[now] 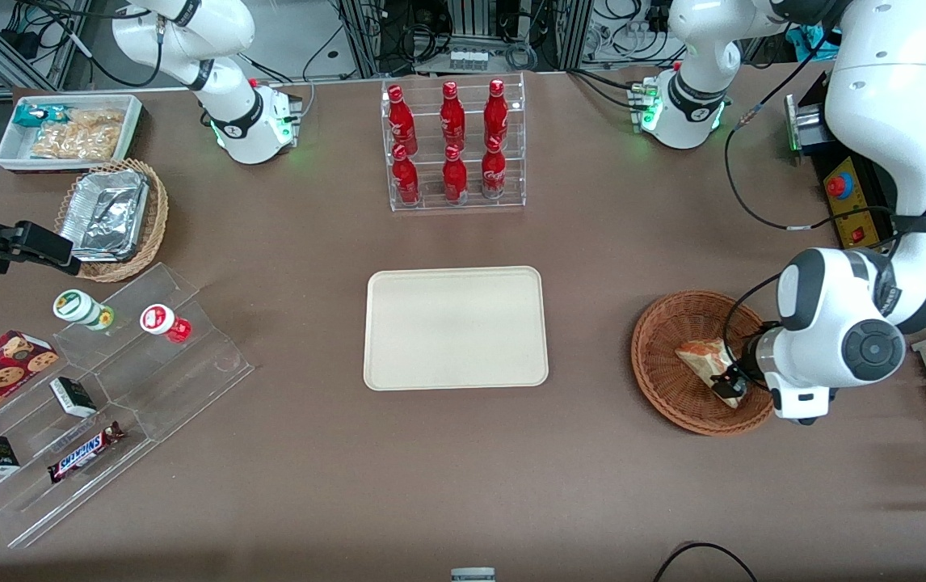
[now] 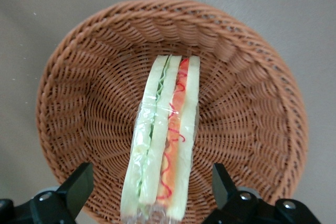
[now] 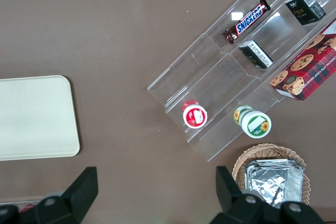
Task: Place sandwich from basket to tray
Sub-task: 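Lower the open left gripper onto the wrapped sandwich in the basket, then close the left gripper on the sandwich and lift it, then carry the sandwich with the left gripper over the cream tray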
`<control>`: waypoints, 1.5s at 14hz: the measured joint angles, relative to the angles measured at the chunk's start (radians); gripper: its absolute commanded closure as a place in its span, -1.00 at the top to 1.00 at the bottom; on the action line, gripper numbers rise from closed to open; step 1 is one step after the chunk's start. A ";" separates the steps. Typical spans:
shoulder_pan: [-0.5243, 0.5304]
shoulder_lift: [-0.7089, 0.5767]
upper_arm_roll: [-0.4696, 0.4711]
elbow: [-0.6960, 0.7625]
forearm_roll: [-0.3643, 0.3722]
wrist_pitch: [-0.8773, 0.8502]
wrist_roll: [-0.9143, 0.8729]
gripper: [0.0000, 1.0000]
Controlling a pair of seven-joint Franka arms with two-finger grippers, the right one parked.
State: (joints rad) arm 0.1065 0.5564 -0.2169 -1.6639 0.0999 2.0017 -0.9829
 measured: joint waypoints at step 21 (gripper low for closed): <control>-0.521 0.031 -0.022 0.215 0.001 -0.169 -0.011 -0.38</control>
State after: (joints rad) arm -0.4144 0.5876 -0.2388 -1.4490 0.1008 1.8323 -0.9941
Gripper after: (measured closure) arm 0.692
